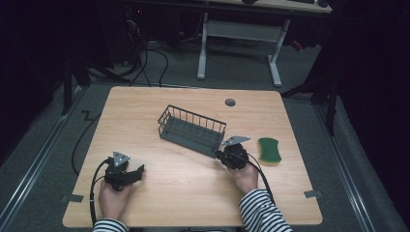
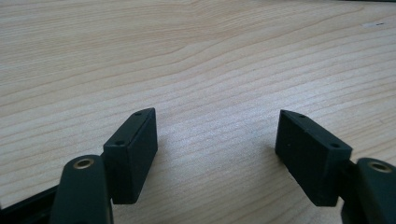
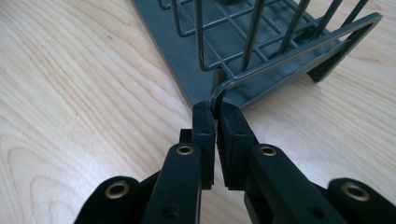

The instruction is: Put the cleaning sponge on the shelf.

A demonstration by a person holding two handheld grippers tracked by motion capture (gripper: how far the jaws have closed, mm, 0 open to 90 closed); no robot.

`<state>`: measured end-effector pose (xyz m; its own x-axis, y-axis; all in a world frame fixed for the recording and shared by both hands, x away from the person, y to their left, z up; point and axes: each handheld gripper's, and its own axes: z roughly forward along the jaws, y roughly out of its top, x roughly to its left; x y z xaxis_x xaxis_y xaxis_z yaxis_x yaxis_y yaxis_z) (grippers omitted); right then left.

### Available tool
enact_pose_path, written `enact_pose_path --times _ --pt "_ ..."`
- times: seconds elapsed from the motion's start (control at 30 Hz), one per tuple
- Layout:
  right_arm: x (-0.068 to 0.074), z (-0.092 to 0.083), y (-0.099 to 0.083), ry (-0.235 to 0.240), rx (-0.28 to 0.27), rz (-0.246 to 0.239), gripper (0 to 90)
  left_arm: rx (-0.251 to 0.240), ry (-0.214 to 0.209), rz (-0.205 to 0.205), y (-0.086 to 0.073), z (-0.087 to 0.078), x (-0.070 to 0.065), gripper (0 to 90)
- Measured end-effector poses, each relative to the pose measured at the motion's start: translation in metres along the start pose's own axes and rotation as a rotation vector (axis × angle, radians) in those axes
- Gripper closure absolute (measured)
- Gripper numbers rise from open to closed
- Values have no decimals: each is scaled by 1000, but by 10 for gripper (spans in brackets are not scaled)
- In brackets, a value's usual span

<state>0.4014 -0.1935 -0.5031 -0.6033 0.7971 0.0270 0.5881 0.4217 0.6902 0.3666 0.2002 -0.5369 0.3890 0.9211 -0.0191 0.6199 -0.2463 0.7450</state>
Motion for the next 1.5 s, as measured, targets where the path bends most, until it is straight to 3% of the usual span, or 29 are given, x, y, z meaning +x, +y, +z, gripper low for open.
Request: enact_pose_path --times 0.47,0.87,1.0,1.13,1.3,1.5 --pt "-9 -43 -42 -16 10 32 863 1 1 2 0 0 0 300" --pt "-6 -70 -73 -26 -8 54 852 2 1 3 0 0 0 301" --pt "-8 -74 -78 -23 -27 85 645 2 1 2 0 0 0 301" --pt "-8 -82 -82 -39 -34 95 552 2 1 3 0 0 0 300" --pt "-12 -95 -91 -74 -69 118 504 2 2 3 0 0 0 299" --pt "-24 -111 -96 -161 -127 163 475 3 0 4 0 0 0 295"
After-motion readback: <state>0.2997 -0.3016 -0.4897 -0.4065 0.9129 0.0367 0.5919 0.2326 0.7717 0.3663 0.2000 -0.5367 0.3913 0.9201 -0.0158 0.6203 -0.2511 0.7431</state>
